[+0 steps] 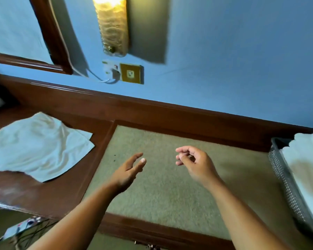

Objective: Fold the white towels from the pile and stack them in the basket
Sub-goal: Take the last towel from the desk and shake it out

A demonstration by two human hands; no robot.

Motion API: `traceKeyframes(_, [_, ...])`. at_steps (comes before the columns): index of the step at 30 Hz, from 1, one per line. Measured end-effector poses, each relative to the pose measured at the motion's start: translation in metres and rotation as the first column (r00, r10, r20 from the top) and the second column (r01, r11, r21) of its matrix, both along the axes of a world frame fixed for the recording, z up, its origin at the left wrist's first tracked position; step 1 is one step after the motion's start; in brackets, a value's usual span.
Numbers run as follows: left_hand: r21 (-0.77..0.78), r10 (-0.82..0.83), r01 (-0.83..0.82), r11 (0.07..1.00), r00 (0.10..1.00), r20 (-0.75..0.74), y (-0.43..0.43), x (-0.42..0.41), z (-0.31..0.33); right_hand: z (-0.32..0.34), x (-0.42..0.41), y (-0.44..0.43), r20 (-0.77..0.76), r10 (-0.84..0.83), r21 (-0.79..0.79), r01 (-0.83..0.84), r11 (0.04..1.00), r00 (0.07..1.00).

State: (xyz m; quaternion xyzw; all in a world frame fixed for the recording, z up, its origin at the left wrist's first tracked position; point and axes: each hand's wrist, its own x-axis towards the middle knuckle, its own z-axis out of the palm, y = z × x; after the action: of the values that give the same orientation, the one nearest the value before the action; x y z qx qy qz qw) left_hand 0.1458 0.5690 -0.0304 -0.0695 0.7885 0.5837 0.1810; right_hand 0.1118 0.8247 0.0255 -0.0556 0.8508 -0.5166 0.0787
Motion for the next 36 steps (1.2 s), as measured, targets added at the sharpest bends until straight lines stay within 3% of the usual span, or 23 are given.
traceKeyframes(7, [-0.228, 0.037, -0.028, 0.973, 0.999, 0.032, -0.099, 0.041, -0.025, -0.023, 0.032, -0.087, 0.088, 0.153, 0.046, -0.158, 0.986, 0.984])
traceKeyframes(11, [-0.412, 0.043, -0.048, 0.91, 0.999, -0.023, -0.166, 0.029, -0.045, -0.04, 0.038, -0.138, 0.137, 0.241, 0.169, -0.263, 0.95, 0.961])
traceKeyframes(15, [-0.485, 0.1, -0.113, 0.867, 0.994, -0.051, -0.244, 0.003, -0.076, -0.045, 0.02, -0.206, 0.174, 0.256, 0.241, -0.293, 0.925, 0.951])
traceKeyframes(18, [-0.633, 0.059, -0.053, 0.772, 0.998, -0.012, -0.311, -0.011, -0.109, -0.052, 0.012, -0.266, 0.173, 0.175, 0.261, -0.216, 0.941, 0.969])
traceKeyframes(21, [-0.795, -0.034, 0.109, 0.596, 0.993, 0.111, -0.37, -0.011, -0.141, -0.065, 0.02, -0.323, 0.261, 0.162, 0.247, -0.228, 0.942, 0.952])
traceKeyframes(25, [-0.844, -0.064, 0.274, 0.46, 0.959, 0.276, -0.424, -0.003, -0.164, -0.076, 0.034, -0.36, 0.315, 0.145, 0.259, -0.232, 0.938, 0.938])
traceKeyframes(29, [-0.909, -0.188, 0.263, 0.324, 0.959, 0.211, -0.454, -0.003, -0.179, -0.078, 0.045, -0.375, 0.339, 0.075, 0.3, -0.183, 0.936, 0.938])
traceKeyframes(36, [-0.89, -0.368, 0.364, 0.276, 0.895, 0.252, -0.454, 0.011, -0.164, -0.088, 0.063, -0.407, 0.359, 0.055, 0.305, -0.173, 0.936, 0.932])
